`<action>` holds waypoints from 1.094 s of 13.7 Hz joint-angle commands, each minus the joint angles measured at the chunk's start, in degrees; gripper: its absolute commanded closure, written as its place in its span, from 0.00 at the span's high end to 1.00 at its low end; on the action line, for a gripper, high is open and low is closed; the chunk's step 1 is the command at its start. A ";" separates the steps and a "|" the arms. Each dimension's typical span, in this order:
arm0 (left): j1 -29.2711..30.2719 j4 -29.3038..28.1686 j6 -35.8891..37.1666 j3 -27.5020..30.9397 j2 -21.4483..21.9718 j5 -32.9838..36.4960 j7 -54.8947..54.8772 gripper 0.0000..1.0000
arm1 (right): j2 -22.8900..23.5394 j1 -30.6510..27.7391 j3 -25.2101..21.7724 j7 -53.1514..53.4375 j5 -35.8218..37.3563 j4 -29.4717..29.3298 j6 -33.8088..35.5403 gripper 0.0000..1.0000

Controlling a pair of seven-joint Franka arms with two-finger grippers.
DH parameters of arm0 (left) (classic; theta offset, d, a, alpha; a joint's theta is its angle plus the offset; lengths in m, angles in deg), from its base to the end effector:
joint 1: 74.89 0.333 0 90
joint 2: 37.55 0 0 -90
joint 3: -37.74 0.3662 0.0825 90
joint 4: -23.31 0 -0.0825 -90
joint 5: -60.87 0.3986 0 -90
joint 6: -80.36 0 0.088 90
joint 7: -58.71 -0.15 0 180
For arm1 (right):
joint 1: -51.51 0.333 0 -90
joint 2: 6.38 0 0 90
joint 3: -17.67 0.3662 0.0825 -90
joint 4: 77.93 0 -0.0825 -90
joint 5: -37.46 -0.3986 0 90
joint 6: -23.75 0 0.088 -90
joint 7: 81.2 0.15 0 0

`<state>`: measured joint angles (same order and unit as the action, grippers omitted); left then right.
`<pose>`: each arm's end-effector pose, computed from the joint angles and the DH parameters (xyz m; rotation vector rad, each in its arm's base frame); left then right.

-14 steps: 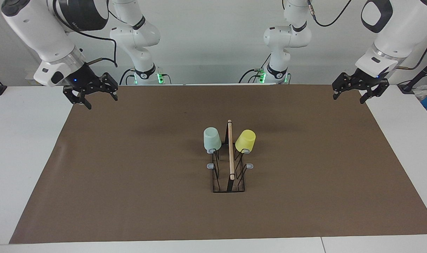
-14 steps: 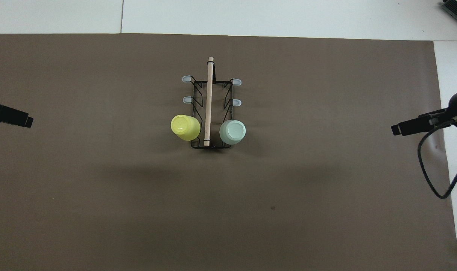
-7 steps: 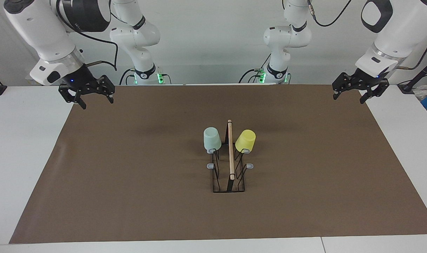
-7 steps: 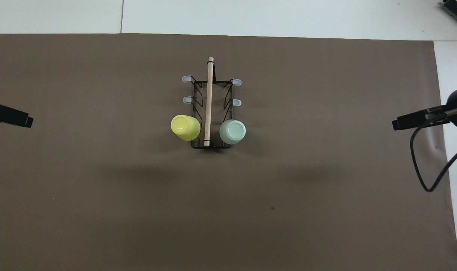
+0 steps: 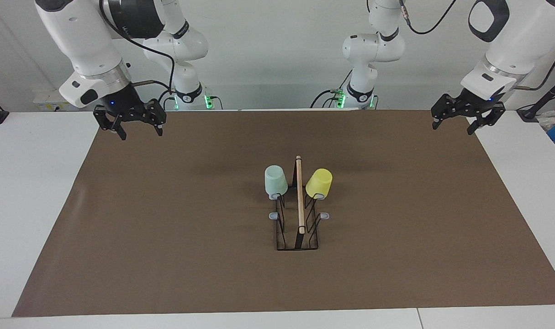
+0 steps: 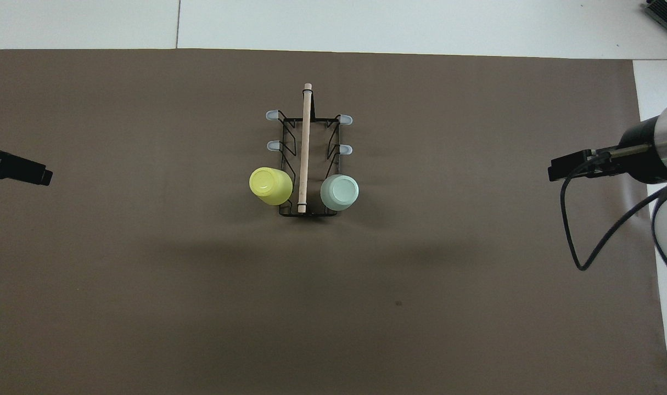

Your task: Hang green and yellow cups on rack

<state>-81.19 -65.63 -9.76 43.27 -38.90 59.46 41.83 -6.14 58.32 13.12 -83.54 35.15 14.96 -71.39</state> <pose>0.5775 -0.0121 0.6275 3.0822 -0.4784 0.0005 0.5791 0.0287 0.6128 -3.0989 -0.1200 -0.0545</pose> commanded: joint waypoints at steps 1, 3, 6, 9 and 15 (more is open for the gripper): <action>-0.21 -2.12 -0.23 -3.33 2.22 -0.08 0.63 1.00 | 0.81 -1.62 2.26 2.68 1.08 -1.13 -0.05 1.00; -0.12 -2.12 -0.58 -3.42 2.22 -0.08 0.54 1.00 | 0.81 -2.50 3.23 6.02 0.82 -1.13 0.04 1.00; 0.58 -2.12 -0.23 -3.07 2.22 -0.08 0.54 1.00 | 0.81 -2.42 3.32 6.29 1.34 -1.13 -0.13 1.00; 1.63 -2.12 -0.93 -2.63 2.22 -0.08 1.33 1.00 | 0.81 -2.41 3.32 6.21 1.26 -1.13 -0.31 1.00; 1.63 -1.50 -0.58 -1.13 1.96 0.01 2.39 1.00 | 0.81 -2.50 3.41 6.21 1.34 -1.13 -0.40 1.00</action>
<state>-79.77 -65.86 -9.82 42.23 -38.24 59.46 43.49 -5.99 56.99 15.32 -78.32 35.15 14.85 -71.43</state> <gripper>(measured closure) 0.000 0.000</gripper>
